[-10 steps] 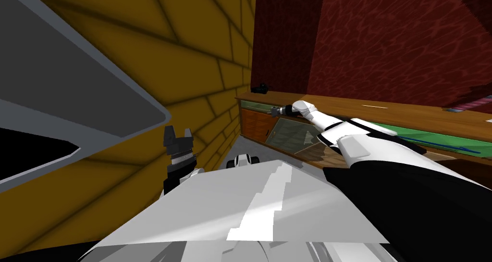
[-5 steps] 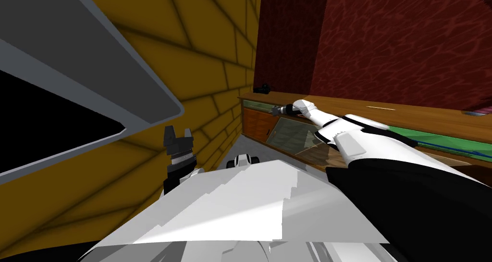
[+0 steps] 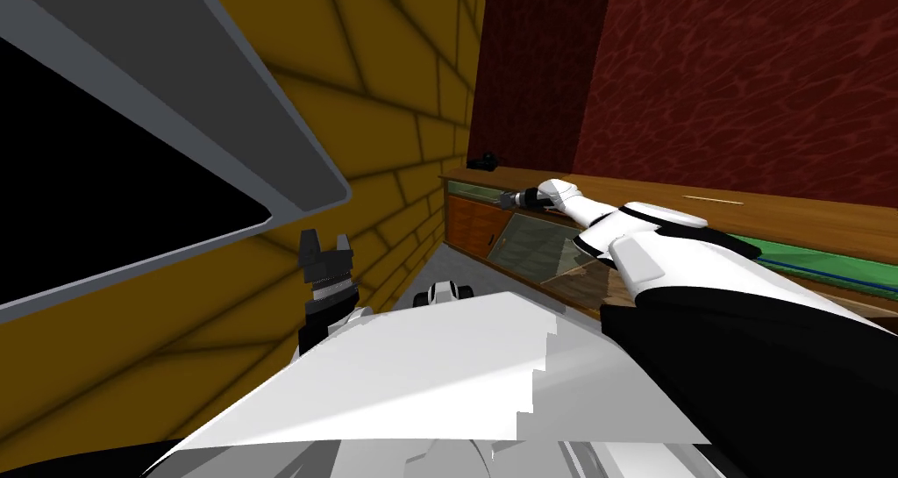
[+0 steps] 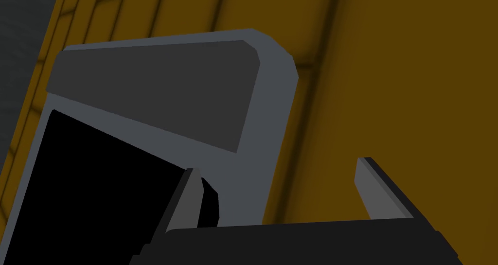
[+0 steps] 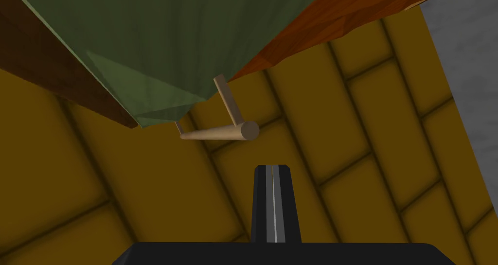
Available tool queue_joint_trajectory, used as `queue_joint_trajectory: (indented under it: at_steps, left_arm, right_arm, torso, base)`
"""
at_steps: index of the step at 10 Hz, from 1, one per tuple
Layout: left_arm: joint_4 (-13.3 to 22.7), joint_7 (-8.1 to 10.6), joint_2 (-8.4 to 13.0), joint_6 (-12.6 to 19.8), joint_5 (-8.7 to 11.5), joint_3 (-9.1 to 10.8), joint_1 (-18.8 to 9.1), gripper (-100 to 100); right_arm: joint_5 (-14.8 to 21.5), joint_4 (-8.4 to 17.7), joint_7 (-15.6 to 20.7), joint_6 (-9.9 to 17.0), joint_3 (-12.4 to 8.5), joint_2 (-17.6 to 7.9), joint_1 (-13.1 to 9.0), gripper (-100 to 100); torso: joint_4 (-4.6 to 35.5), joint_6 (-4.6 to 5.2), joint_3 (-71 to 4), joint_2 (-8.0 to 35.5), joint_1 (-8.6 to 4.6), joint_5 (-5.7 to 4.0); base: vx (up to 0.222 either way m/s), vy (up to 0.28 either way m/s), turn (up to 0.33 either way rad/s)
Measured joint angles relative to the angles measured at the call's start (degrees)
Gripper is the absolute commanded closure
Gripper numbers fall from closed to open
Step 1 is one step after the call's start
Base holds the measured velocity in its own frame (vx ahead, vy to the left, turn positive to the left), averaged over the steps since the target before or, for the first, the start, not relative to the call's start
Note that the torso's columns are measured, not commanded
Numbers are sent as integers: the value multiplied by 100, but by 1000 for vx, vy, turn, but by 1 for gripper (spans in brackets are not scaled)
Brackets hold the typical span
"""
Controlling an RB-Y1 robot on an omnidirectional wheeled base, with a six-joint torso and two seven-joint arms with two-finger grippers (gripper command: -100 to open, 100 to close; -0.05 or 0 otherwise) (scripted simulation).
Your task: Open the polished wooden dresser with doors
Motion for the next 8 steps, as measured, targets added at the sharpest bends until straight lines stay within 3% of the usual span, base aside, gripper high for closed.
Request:
queue_joint_trajectory:
  at_steps: [6,7,8]
  left_arm:
    - [0,0,0,0,0,1,2,0]
    - [0,0,0,0,0,1,2,0]
    - [0,0,0,0,0,1,2,0]
  right_arm:
    - [-417,813,319,-38,558,58,-456,100]
    - [-420,833,335,-48,560,59,-458,-100]
    - [-420,830,333,-47,559,58,-458,-100]
  torso:
    - [-1,8,-2,-6,-9,-4]
    - [-4,4,-8,-14,-8,-3]
    - [-6,3,-11,-19,-7,-3]
  base:
    - [-35,-3,36]
    - [0,0,0]
    - [0,0,0]
